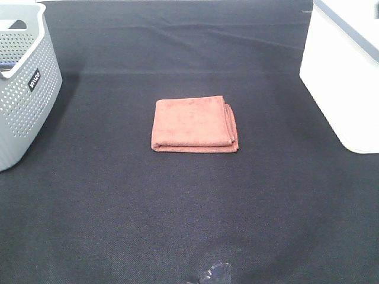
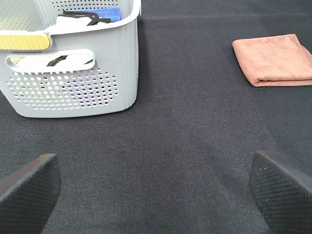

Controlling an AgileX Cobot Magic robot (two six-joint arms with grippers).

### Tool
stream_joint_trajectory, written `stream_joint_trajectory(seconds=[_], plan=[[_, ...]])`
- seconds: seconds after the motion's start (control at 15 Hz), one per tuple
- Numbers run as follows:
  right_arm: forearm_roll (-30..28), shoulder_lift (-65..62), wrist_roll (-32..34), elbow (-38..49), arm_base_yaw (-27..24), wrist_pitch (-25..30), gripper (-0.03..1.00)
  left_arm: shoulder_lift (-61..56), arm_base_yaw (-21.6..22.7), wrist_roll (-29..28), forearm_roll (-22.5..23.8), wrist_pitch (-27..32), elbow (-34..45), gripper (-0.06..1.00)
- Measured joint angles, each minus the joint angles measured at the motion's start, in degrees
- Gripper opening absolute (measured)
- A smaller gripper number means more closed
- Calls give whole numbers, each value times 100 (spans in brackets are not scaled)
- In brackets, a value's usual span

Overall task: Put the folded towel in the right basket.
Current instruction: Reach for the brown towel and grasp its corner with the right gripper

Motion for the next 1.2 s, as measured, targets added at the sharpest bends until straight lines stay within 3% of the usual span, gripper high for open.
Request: stream_joint_trajectory(seconds=[0.2,0.53,1.2], plan=[[418,1627,0,-1140,384,46,80,0,0,0,0,0,0,99],[1106,3209,0,-1874,619,92,79,0,0,0,0,0,0,99],[951,5237,6,-2418,785,-470,78,0,0,0,0,0,0,99]])
